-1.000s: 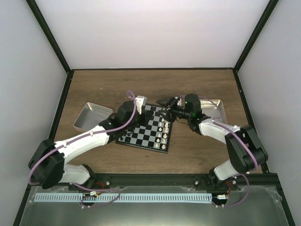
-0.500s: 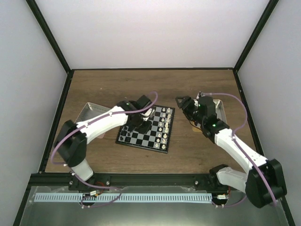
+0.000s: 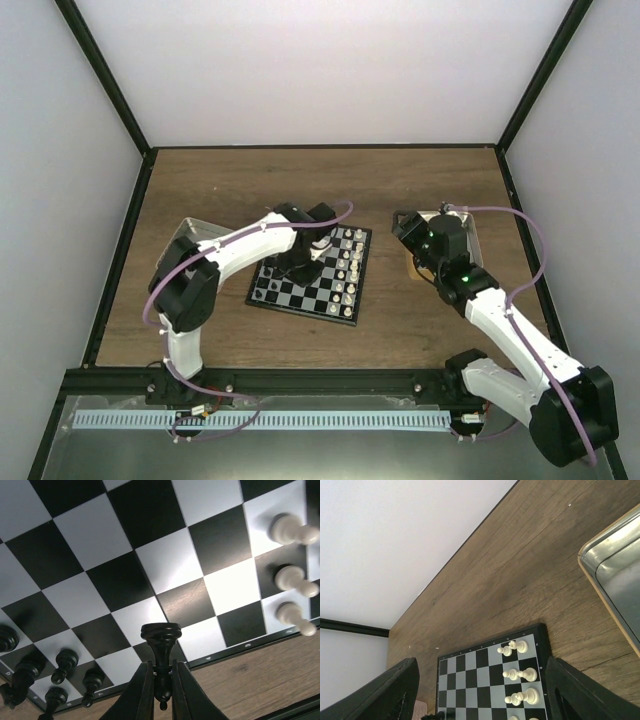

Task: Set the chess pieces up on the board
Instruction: Place the chess piece on the chessboard.

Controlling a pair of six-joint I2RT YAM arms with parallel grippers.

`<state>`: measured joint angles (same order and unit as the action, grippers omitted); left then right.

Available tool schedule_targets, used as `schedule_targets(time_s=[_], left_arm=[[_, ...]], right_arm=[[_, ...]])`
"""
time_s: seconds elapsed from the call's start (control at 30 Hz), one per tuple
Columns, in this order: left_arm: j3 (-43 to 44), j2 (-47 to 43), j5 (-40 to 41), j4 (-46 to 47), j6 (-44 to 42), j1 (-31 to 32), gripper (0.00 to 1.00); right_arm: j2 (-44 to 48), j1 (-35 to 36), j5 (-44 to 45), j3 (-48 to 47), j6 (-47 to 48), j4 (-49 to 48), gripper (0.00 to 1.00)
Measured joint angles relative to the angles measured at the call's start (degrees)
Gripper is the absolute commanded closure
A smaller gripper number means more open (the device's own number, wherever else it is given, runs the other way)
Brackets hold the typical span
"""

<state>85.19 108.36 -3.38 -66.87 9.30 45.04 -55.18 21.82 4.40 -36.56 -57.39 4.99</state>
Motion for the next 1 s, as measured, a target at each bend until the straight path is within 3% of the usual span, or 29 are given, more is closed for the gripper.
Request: schedule_targets(time_s=[0.43,0.73,1.0], left_arm=[[1.6,3.3,1.9,-2.4,-0.7,0.0,0.83],[2.3,4.0,3.2,-2.6,-0.2,0.0,0.68],[2.5,4.0,3.0,-1.7,0.1,0.0,0.69]], right_arm=[[-0.5,0.0,0.2,0.0,0.6,-0.3,0.29],[-0.5,0.0,0.2,0.3,1.1,-0.3,0.28],[-0.5,0.0,0.2,0.4,1.2,-0.3,0.28]])
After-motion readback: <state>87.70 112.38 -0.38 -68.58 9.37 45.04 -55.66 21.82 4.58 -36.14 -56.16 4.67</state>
